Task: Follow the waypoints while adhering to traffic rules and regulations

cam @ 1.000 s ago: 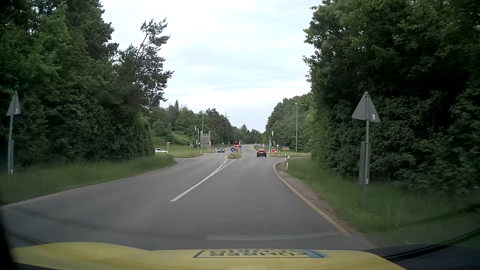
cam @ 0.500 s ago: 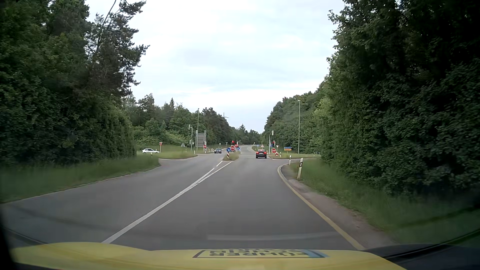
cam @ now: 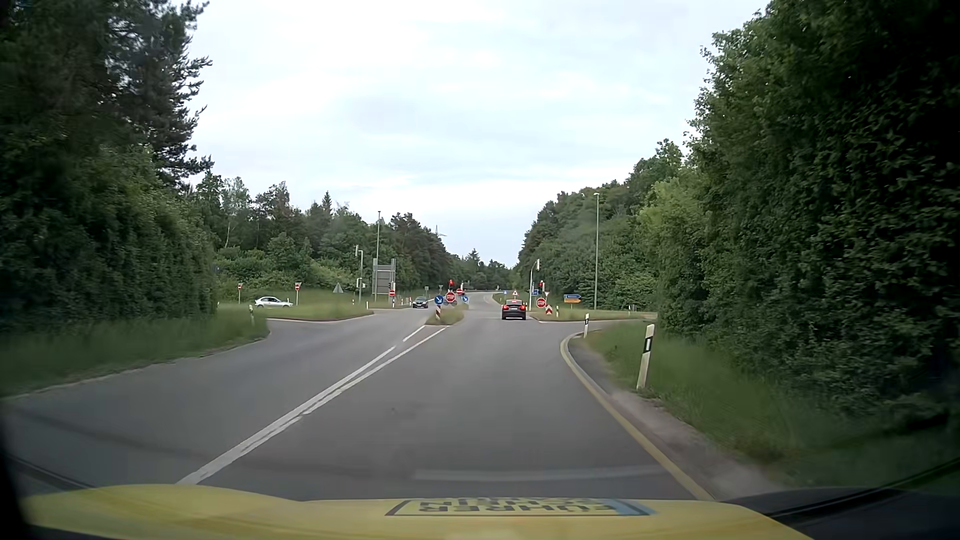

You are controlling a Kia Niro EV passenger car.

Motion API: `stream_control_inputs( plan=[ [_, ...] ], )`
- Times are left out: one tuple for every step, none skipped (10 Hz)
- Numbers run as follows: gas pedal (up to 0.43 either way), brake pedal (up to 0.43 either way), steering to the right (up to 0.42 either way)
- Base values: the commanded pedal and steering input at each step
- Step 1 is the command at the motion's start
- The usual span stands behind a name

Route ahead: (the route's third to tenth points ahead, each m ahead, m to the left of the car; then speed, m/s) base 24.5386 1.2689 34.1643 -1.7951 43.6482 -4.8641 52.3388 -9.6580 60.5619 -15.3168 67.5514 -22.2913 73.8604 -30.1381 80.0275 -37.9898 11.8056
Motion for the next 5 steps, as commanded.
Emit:
stream_control_inputs(
  plan=[
    [0.0,0.0,0.018],
    [0.0,0.0,0.017],
    [0.0,0.0,0.016],
    [0.0,0.0,0.016],
    [0.0,0.0,0.016]
  ],
)
